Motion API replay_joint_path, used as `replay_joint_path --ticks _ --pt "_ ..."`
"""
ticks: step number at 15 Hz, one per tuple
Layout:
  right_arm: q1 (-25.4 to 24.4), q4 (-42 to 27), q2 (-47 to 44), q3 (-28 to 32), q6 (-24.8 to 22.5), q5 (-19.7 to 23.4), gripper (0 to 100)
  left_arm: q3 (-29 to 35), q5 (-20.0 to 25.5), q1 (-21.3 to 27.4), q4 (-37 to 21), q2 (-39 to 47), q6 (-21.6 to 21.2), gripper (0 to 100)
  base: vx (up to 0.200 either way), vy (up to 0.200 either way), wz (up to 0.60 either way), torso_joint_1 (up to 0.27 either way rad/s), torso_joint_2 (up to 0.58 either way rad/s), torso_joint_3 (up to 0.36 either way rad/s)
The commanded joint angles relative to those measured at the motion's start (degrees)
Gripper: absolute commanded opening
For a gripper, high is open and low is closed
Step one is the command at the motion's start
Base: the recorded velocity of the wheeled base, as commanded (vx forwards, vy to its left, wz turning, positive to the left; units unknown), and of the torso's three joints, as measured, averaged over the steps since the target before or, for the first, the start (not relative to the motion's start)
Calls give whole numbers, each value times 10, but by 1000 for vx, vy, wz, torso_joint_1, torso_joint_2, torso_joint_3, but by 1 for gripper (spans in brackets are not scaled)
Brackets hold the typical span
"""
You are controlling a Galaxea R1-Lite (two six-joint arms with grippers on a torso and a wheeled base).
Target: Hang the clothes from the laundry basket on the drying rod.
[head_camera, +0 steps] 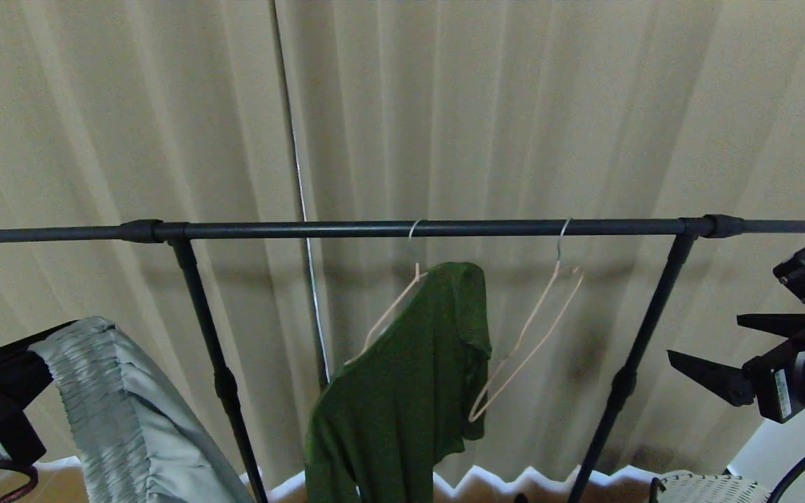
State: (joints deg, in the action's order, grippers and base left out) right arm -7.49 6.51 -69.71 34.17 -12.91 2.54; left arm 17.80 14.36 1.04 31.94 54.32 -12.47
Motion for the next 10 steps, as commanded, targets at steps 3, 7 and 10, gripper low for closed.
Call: replay_joint_path --ticks 3,7,10 --pt "-3 7 -6 -1 0 1 100 -6 1 1 2 -4 -2 0 0 67 0 1 -1 -1" --pt "-35 75 -70 3 3 0 100 3 1 1 -3 -4 1 0 0 0 0 0 0 0" --pt "-74 106 -117 20 43 -6 100 36 -2 -1 -60 6 2 0 0 0 0 0 0 0"
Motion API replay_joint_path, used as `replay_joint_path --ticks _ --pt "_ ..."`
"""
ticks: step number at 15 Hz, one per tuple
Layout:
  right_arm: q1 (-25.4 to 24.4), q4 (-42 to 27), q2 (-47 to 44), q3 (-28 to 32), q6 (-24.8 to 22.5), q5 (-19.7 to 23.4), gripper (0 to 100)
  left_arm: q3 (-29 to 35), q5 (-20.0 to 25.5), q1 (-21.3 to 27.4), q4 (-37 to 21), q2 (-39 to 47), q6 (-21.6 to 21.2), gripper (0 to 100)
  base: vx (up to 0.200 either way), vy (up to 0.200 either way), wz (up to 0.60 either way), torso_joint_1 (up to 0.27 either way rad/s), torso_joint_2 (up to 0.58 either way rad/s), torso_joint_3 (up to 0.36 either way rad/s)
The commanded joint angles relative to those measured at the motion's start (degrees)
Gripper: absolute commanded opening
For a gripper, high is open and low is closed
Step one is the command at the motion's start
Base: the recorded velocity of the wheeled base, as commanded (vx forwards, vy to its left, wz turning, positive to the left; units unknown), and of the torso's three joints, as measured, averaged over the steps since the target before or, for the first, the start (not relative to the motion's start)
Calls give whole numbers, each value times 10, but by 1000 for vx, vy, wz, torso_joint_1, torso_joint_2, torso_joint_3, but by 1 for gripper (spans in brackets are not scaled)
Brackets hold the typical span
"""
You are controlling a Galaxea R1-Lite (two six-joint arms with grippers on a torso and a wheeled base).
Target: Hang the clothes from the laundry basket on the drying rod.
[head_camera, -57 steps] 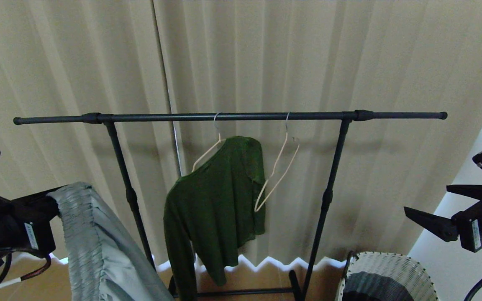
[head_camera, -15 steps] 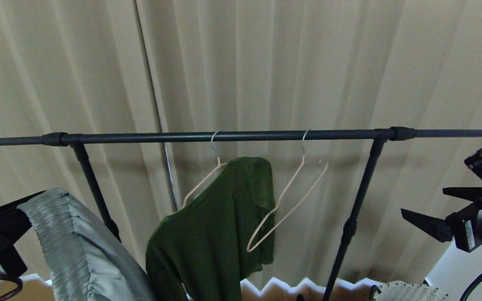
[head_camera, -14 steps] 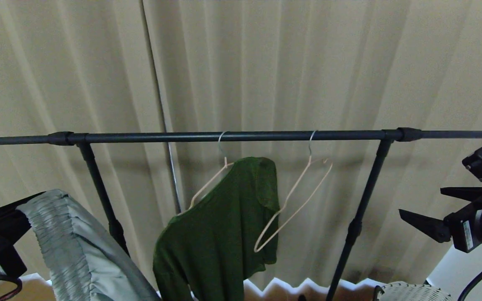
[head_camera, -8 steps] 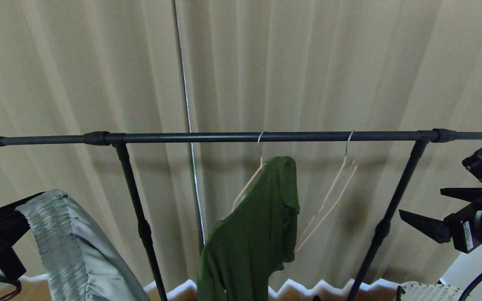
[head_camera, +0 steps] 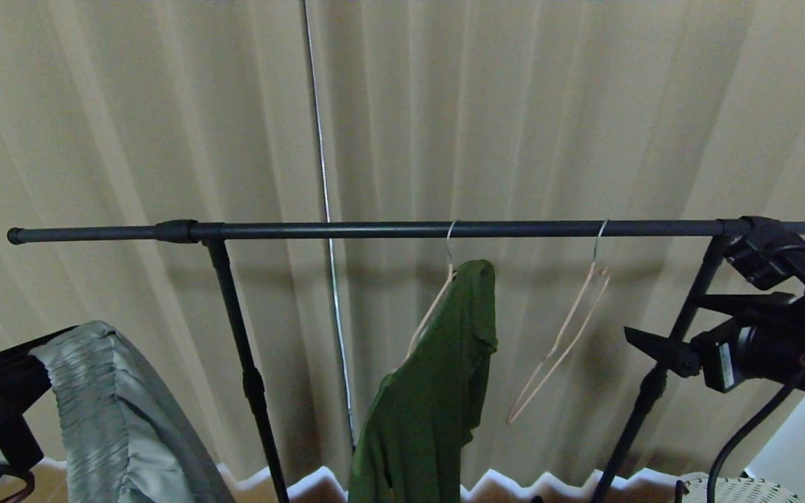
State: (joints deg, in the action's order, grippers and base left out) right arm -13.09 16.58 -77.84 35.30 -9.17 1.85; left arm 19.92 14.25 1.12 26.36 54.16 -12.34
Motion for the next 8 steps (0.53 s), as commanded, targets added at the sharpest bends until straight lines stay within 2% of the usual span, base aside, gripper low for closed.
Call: replay_joint_path --ticks 1,3,4,8 --pt "-45 6 -58 21 33 -28 100 47 0 -2 -72 5 5 0 0 0 0 0 0 0" --pt "-66 7 -88 39 59 -60 100 86 3 0 -142 1 24 0 0 0 0 0 0 0" --pt "-85 6 -111 58 89 -67 100 104 4 1 -173 -3 48 0 0 0 0 0 0 0" --pt "-97 7 -172 93 107 -98 100 101 4 1 -172 -4 47 0 0 0 0 0 0 0"
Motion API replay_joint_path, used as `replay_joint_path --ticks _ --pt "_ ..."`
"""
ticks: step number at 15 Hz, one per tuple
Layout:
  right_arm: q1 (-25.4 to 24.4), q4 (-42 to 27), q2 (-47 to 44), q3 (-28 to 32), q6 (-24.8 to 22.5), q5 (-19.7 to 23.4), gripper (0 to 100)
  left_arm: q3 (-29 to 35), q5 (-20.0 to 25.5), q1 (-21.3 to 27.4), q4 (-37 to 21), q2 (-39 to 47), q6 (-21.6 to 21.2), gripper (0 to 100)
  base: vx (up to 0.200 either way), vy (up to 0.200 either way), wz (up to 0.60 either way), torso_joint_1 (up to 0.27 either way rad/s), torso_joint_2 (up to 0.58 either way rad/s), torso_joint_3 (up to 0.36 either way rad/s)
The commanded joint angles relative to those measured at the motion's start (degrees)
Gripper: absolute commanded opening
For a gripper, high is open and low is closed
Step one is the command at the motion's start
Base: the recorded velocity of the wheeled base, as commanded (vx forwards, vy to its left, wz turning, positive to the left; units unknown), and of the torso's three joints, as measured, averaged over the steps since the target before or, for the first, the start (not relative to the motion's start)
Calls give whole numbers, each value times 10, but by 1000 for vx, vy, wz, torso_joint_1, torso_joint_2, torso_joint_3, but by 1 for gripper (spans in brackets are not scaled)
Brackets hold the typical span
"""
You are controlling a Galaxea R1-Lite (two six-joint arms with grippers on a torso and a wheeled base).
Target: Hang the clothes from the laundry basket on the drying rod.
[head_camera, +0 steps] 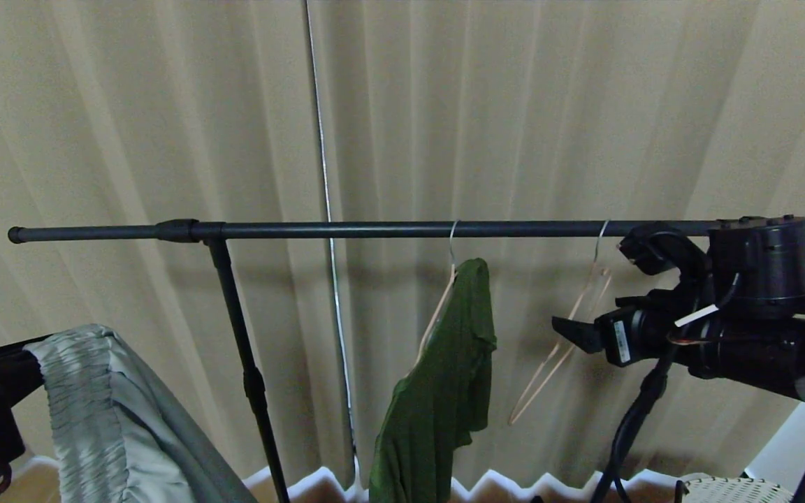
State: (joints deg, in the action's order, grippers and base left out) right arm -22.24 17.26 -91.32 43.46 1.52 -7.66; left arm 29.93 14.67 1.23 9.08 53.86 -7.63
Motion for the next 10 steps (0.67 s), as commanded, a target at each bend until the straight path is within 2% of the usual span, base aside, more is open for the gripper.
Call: replay_joint_path --ticks 1,3,10 --pt "-7 0 -52 23 8 -8 100 0 0 0 1 -2 0 0 0 0 0 0 0 0" --pt "-9 -3 -68 29 11 -34 100 0 -1 0 1 -3 0 0 0 0 0 0 0 0" --pt "-5 -7 -58 0 15 -57 100 -5 -1 0 1 -3 -2 0 0 0 0 0 0 0"
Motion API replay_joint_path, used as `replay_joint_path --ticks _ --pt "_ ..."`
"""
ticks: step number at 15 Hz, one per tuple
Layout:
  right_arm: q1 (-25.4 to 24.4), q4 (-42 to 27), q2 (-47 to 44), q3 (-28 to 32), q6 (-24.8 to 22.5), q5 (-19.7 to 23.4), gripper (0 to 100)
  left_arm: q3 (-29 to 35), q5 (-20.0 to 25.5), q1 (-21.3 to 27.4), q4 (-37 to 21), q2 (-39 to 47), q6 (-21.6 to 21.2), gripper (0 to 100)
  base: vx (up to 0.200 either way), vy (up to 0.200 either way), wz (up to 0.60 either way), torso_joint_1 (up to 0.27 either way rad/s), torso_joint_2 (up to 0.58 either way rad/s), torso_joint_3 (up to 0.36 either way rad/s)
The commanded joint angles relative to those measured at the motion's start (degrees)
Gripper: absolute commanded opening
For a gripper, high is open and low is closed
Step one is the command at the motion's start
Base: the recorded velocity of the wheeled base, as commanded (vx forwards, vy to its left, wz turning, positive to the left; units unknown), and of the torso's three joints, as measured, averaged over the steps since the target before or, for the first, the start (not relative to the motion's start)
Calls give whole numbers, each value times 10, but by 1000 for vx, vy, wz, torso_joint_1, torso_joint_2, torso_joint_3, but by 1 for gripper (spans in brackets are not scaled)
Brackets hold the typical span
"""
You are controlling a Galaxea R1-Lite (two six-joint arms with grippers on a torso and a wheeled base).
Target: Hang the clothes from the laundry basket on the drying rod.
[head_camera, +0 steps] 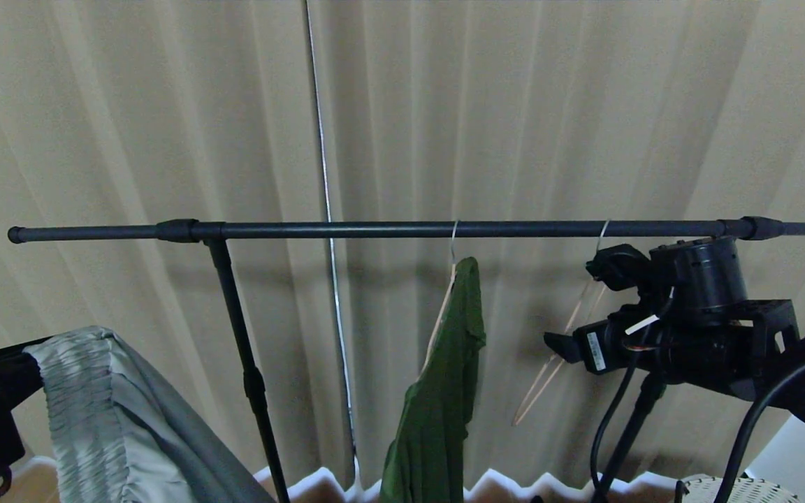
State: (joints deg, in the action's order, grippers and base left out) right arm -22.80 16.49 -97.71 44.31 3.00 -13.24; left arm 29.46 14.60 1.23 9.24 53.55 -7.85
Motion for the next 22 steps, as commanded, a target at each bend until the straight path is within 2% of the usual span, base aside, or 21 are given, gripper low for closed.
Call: replay_joint_path --ticks 1,11,22 --pt "0 0 14 -17 2 -5 100 0 0 0 0 0 -1 0 0 0 0 0 0 0" --pt "9 -1 30 -39 24 -6 100 -1 0 0 0 -4 0 0 0 0 0 0 0 0" --pt "55 -1 23 -58 29 -6 100 0 0 0 0 -5 0 0 0 0 0 0 0 0"
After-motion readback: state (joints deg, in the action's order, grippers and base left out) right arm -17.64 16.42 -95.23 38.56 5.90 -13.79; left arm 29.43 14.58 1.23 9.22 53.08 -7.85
